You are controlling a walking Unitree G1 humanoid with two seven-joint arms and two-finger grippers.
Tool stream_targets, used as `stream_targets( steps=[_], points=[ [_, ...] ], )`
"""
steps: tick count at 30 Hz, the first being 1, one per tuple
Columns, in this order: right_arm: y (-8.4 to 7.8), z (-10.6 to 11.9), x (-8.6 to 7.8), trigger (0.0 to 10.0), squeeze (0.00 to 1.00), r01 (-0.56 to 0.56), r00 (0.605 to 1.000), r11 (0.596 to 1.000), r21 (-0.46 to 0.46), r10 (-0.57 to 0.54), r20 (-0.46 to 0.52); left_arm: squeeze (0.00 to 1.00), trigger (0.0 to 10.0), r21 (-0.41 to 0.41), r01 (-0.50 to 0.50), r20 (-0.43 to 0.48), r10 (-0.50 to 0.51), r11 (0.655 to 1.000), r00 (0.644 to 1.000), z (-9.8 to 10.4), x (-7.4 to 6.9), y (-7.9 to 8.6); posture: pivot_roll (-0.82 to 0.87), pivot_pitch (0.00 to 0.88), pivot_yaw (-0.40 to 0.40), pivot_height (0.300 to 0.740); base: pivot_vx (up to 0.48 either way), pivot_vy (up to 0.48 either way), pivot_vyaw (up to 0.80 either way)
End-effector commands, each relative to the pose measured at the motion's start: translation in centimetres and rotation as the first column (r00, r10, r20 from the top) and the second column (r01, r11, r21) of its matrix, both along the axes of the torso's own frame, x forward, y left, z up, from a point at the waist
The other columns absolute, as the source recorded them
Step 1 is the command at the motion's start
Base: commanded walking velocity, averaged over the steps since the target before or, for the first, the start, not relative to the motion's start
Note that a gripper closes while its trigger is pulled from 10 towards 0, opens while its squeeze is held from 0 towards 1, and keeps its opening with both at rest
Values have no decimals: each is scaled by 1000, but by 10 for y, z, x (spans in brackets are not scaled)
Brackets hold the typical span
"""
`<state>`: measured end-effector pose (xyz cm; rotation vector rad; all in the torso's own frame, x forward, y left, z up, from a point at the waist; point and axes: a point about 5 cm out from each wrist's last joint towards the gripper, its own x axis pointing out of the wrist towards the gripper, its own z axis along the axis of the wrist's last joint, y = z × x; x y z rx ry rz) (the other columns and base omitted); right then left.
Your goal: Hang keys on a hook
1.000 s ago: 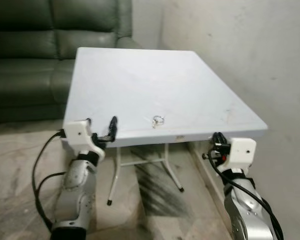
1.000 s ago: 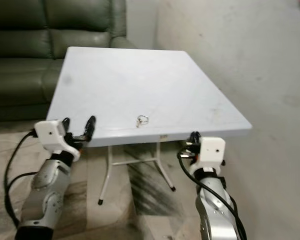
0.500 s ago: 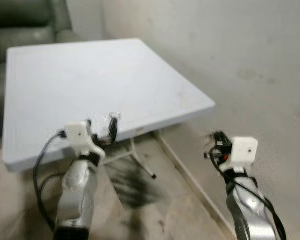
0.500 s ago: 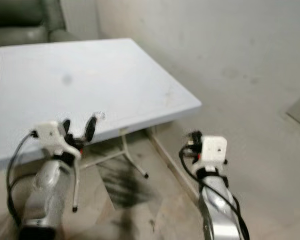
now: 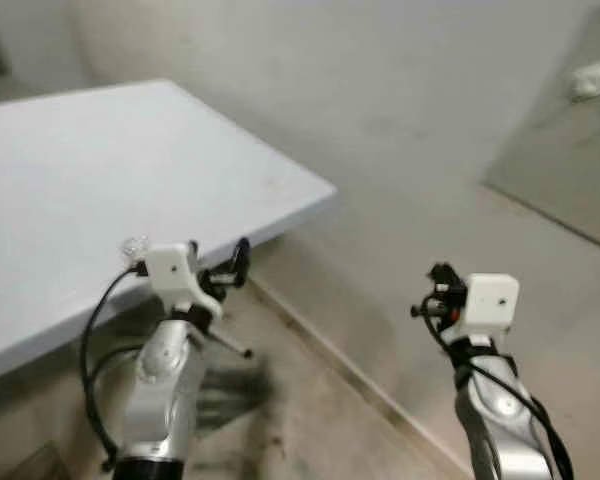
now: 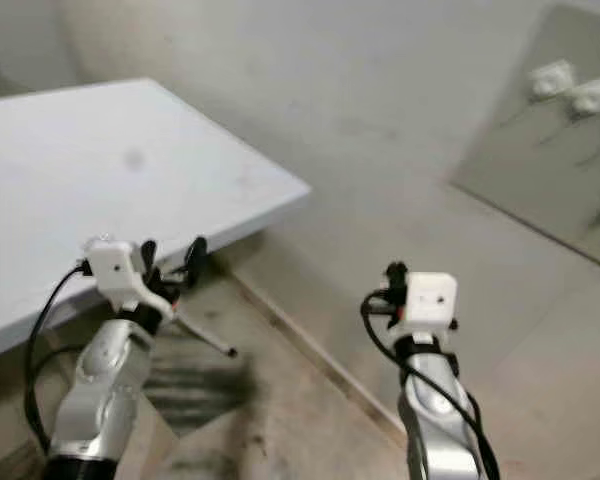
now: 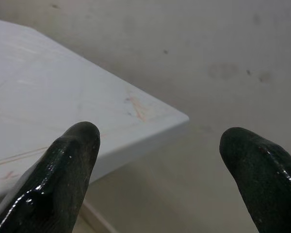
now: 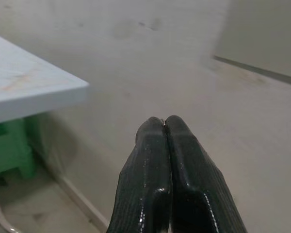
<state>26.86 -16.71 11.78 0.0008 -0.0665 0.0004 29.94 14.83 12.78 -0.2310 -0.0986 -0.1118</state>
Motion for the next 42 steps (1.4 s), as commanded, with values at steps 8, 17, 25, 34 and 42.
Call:
stream_targets(
  steps=[8, 17, 25, 34, 42],
  points=[
    [-4, 6, 1, 10000, 0, 17, 1000, 1000, -13, -17, 20, 0, 10000, 17, 17, 12, -17, 1000, 1000, 5, 2, -6, 24, 33, -101, 714, 0, 0, -780],
    [-5, 6, 1, 10000, 0, 21, 1000, 1000, -16, -21, 18, 0, 10000, 12, 12, -3, -12, 1000, 1000, 3, 2, -7, 24, 42, -104, 714, 0, 0, -781],
    [-5, 6, 1, 10000, 0, 21, 1000, 1000, -15, -20, 18, 0, 10000, 9, 8, -12, -8, 1000, 1000, 2, 2, -7, 23, 52, -103, 714, 0, 0, -781],
    [-5, 13, 1, 10000, 0, 5, 998, 1000, 9, -6, 70, 0, 10000, 21, 1, -25, 0, 1000, 1000, 2, 1, -9, 21, 56, -101, 714, 0, 0, -330],
    [-9, 13, 3, 10000, 0, 27, 996, 1000, 12, -28, 80, 0, 10000, 26, 11, -41, -10, 1000, 999, 3, 5, -12, 16, 46, -73, 714, 0, 0, 0]
  ],
)
